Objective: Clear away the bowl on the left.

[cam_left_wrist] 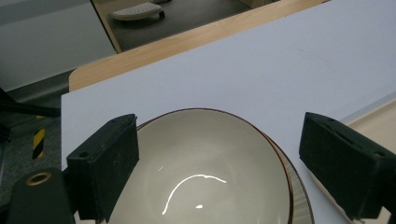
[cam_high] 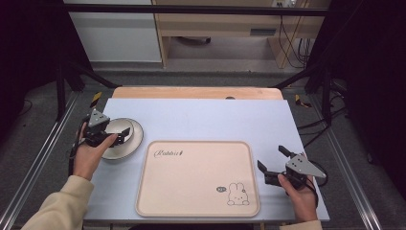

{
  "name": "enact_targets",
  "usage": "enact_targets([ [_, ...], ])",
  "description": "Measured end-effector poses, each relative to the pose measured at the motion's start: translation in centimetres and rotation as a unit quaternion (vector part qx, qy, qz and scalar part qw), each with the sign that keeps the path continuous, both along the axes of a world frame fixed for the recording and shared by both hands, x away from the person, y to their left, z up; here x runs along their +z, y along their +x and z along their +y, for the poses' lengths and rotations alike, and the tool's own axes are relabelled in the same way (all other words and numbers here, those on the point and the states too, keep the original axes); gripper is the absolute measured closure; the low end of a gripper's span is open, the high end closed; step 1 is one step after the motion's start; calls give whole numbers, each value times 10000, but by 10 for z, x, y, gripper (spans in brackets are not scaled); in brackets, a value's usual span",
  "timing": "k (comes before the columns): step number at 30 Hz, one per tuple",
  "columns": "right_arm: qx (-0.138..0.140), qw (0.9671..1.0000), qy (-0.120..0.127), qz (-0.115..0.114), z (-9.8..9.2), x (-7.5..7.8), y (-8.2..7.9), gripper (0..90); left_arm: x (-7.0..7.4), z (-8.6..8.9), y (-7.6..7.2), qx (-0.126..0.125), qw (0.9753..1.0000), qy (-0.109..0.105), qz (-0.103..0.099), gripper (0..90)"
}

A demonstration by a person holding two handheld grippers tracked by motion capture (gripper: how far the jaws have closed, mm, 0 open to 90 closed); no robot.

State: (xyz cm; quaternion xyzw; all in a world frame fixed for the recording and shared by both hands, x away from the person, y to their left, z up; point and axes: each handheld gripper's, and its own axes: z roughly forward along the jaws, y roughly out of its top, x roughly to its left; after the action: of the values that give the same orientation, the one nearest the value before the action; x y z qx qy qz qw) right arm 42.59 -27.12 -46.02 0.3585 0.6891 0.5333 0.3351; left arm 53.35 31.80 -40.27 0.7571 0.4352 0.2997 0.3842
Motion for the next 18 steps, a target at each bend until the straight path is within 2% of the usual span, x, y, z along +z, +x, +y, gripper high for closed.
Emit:
enact_targets([
  [8,-15,10000,36,-9,-1,1,0,51,6,11,8,240,9997,-77,32,125],
  [14,-18,10000,40,-15,-1,1,0,51,5,16,12,290,9995,33,128,122],
  [16,-20,10000,34,-10,-1,1,0,51,5,18,13,363,9993,14,133,125],
  [18,-21,10000,37,-10,-1,1,0,50,3,21,15,535,9984,117,126,168],
])
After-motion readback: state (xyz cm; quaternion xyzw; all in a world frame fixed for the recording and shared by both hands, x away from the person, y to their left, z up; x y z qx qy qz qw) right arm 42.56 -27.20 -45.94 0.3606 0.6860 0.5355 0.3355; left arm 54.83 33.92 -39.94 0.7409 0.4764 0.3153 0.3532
